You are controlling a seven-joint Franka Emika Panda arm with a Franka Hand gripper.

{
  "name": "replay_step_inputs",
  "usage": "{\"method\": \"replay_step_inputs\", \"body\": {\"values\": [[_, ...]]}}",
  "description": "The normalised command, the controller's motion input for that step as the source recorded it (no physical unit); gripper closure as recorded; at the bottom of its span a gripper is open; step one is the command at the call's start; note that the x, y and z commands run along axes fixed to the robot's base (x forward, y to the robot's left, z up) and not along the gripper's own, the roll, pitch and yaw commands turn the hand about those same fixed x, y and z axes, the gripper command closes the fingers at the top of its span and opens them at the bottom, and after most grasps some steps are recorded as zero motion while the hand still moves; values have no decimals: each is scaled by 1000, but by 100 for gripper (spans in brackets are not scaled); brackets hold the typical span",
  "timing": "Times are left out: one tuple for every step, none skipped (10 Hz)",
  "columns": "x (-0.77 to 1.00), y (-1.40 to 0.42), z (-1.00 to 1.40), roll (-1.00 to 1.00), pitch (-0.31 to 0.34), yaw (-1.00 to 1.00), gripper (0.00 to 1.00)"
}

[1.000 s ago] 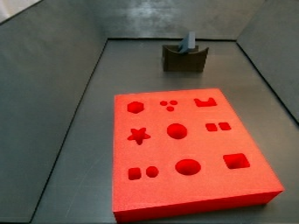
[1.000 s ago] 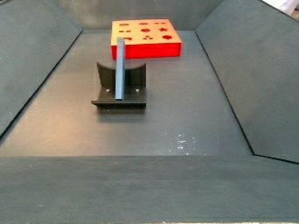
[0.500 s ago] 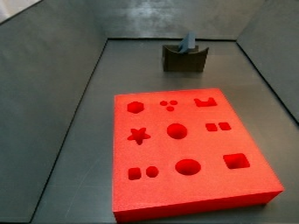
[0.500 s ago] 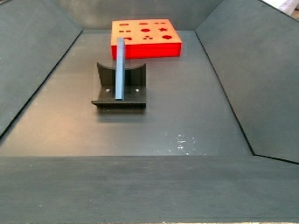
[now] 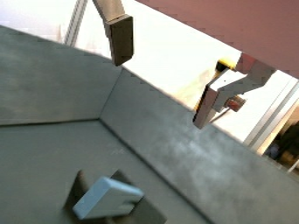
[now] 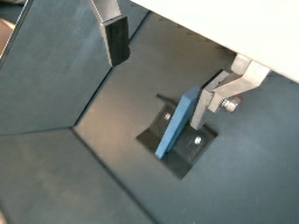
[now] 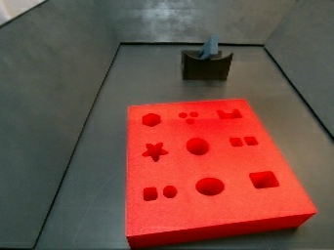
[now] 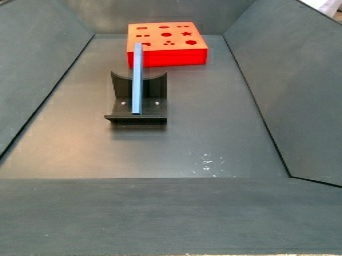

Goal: Pick up the double-square object. Move up. Place the double-square object on the fixture. Regrasp the double-square object. Move to above the board. Insert the double-square object.
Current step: Regrasp the double-square object.

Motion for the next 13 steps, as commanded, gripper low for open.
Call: {"method": "replay_step_inputs", "body": {"values": [[113, -52, -10, 819, 205, 222, 0], [114, -55, -12, 643, 177, 240, 0], [116, -57, -14, 413, 131, 254, 0], [114, -54, -8, 311, 110, 258, 0], [101, -42, 1, 200, 59, 248, 0], [89, -51, -10, 169, 14, 232, 0], [88, -53, -6, 162, 0, 212, 0], [31, 39, -1000, 75, -31, 244, 0], [34, 40, -1000, 73, -39, 207, 0], [43, 39, -1000, 72, -78, 169, 0], [53, 35, -1000, 69, -122, 123, 0], [57, 35, -1000, 68, -136, 101, 0], [61, 32, -1000, 70, -144, 48, 0]]}}
